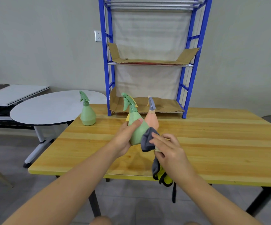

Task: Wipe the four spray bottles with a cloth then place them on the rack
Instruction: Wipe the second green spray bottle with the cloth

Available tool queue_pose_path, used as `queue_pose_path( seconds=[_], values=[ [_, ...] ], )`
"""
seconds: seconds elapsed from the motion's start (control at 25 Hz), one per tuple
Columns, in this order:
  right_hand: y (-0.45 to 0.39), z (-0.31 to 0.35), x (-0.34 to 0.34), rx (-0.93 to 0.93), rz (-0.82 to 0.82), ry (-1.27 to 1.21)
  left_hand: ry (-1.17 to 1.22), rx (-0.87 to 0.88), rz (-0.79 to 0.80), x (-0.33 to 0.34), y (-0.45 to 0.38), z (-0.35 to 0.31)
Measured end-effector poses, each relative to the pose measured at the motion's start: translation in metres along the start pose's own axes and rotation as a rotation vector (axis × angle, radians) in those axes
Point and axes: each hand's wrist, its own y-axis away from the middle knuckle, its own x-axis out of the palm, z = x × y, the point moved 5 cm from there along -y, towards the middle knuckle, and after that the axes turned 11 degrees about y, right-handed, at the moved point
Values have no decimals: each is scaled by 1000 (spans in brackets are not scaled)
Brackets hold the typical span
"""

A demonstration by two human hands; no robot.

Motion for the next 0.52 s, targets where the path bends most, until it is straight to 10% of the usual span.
queue_pose_path(
  seconds=[0.52],
  values=[
    [-4,5,3,39,-9,-43,34,54,-102,-6,-3,1]
  ],
)
